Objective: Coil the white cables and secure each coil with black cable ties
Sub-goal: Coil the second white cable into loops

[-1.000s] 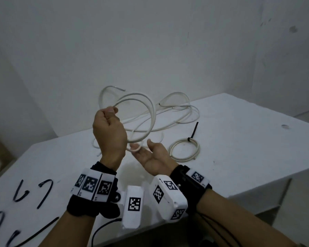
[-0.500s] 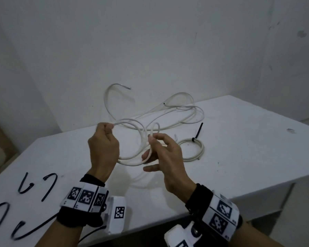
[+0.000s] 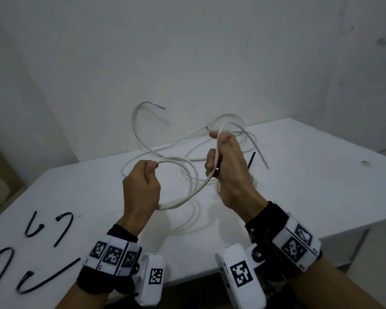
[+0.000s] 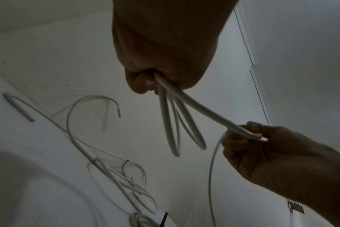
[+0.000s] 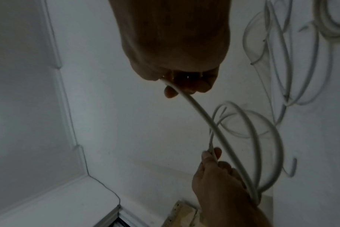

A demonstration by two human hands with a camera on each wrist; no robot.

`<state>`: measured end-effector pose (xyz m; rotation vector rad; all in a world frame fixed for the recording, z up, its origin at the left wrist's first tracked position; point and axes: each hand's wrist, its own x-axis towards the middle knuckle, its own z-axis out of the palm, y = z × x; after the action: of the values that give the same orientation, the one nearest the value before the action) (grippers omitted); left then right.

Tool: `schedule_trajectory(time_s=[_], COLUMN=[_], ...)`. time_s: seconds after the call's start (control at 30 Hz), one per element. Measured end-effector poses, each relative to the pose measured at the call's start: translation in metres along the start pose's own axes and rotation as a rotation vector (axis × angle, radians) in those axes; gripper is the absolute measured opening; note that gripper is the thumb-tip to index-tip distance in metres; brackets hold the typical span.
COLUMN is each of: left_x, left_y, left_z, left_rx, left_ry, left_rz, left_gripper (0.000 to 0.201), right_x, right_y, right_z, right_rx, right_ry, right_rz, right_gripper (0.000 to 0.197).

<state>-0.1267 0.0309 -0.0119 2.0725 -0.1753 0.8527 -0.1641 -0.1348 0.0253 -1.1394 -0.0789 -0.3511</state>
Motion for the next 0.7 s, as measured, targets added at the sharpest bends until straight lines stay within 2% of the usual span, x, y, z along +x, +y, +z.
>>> schedule_trajectory(time_s=[0.07, 0.13, 0.2, 0.27, 0.33, 0.4, 0.5, 0.63, 0.7], left_x=[0.005, 0.008, 0.008, 0.003, -0.003, -0.007, -0.007, -0.01, -0.013], left_y=[-0.001, -0.005, -0.007, -0.006, -0.002, 0.005, 0.008, 0.014, 0.017], left_z=[-0.002, -0.002, -0.002, -0.001, 0.002, 0.003, 0.004, 0.005, 0.004], left_rx=[-0.036, -0.064, -0.098, -0.136, -0.183, -0.24, -0.288, -0.246, -0.198], left_ry=[0.038, 0.046, 0.038, 0.032, 0.02, -0.005, -0.04, -0.099, -0.112], left_rz=[-0.068, -0.12, -0.154, -0.166, -0.163, -0.151, -0.133, -0.019, 0.053], left_gripper=[0.027, 0.028, 0.029, 0.029, 0.029, 0.027, 0.025, 0.024, 0.022], right_x=[-0.005, -0.011, -0.008, 0.002, 0.011, 0.013, 0.003, -0.002, 0.0], right_y=[-0.004, -0.007, -0.003, 0.001, 0.006, 0.013, 0.021, 0.02, 0.019], right_z=[-0.003, -0.003, -0.006, -0.013, -0.021, -0.023, -0.018, -0.013, -0.013], right_rx=[-0.036, -0.048, 0.084, 0.359, 0.416, 0.183, -0.226, -0.449, -0.499], right_ry=[-0.009, 0.028, 0.12, 0.222, 0.27, 0.203, 0.006, -0.16, -0.213], right_rz=[-0.086, -0.1, 0.011, 0.198, 0.32, 0.34, 0.284, 0.233, 0.191], right_gripper=[0.018, 0.015, 0.017, 0.024, 0.029, 0.028, 0.026, 0.049, 0.049])
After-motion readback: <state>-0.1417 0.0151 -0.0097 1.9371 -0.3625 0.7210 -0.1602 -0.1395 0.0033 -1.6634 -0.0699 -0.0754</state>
